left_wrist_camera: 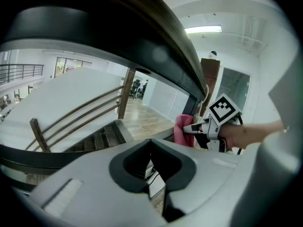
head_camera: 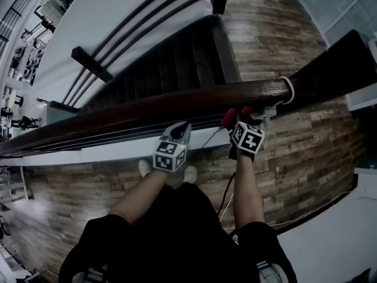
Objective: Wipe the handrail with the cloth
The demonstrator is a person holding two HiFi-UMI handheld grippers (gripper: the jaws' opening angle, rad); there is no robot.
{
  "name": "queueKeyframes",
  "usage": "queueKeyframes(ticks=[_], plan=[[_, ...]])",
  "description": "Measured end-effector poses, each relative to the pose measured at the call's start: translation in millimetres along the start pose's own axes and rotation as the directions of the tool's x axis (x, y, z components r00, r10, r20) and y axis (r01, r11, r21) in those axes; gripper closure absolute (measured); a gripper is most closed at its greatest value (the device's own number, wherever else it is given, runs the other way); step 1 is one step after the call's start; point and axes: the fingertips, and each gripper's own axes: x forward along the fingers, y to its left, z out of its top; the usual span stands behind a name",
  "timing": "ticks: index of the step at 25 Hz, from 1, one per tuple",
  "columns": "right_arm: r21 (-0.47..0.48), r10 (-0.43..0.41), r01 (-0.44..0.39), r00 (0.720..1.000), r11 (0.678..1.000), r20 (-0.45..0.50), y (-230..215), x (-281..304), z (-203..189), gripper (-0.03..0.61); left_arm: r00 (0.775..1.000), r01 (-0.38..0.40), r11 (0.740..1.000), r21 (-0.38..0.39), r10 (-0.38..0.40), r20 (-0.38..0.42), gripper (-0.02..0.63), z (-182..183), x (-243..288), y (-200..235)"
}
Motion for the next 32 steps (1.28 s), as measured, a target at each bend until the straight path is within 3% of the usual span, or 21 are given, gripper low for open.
queueKeyframes(ticks=[5, 10, 13, 15, 17, 21, 26, 29, 32], plan=[[-0.012, 0.081, -0.081, 0.997, 0.997, 0.003, 34.4, -16.5, -21.2, 0.537, 0.998, -0.063, 0.997, -0.044, 0.064, 0.027, 0.614, -7.0, -24.0, 22.8], [-0.041, 0.205, -0.206, 0.978, 0.978, -0.030, 95.0, -19.3, -52.0, 0.538, 0.979, -0.185, 0.976, -0.116, 0.194, 0.069, 0.614, -19.8, -58.0, 60.2], [-0.119, 0.309, -0.316, 0.949, 0.941, -0.067, 147.5, -23.7, -70.6, 0.538, 0.955, -0.265, 0.952, -0.154, 0.281, 0.098, 0.614, -25.5, -86.4, 81.4], [-0.186, 0.382, -0.393, 0.919, 0.900, -0.093, 190.0, -29.9, -79.8, 0.538, 0.931, -0.322, 0.930, -0.180, 0.345, 0.120, 0.614, -28.3, -112.5, 98.4], [-0.268, 0.482, -0.500, 0.866, 0.823, -0.135, 243.4, -35.0, -86.2, 0.537, 0.881, -0.412, 0.882, -0.228, 0.450, 0.148, 0.614, -32.6, -148.9, 121.9], [-0.394, 0.634, -0.656, 0.745, 0.644, -0.207, 338.3, -54.8, -96.8, 0.538, 0.748, -0.565, 0.765, -0.309, 0.633, 0.200, 0.614, -38.6, -234.1, 160.9], [-0.504, 0.734, -0.757, 0.607, 0.417, -0.304, 431.9, -86.8, -120.5, 0.538, 0.542, -0.672, 0.598, -0.437, 0.799, 0.260, 0.614, -54.8, -347.2, 204.3], [-0.544, 0.762, -0.771, 0.558, 0.330, -0.329, 486.9, -105.0, -139.4, 0.538, 0.454, -0.682, 0.534, -0.500, 0.845, 0.284, 0.614, -68.4, -411.9, 239.8], [-0.584, 0.772, -0.765, 0.536, 0.271, -0.343, 540.5, -114.8, -157.9, 0.538, 0.406, -0.681, 0.499, -0.536, 0.866, 0.290, 0.614, -86.1, -457.4, 280.5]])
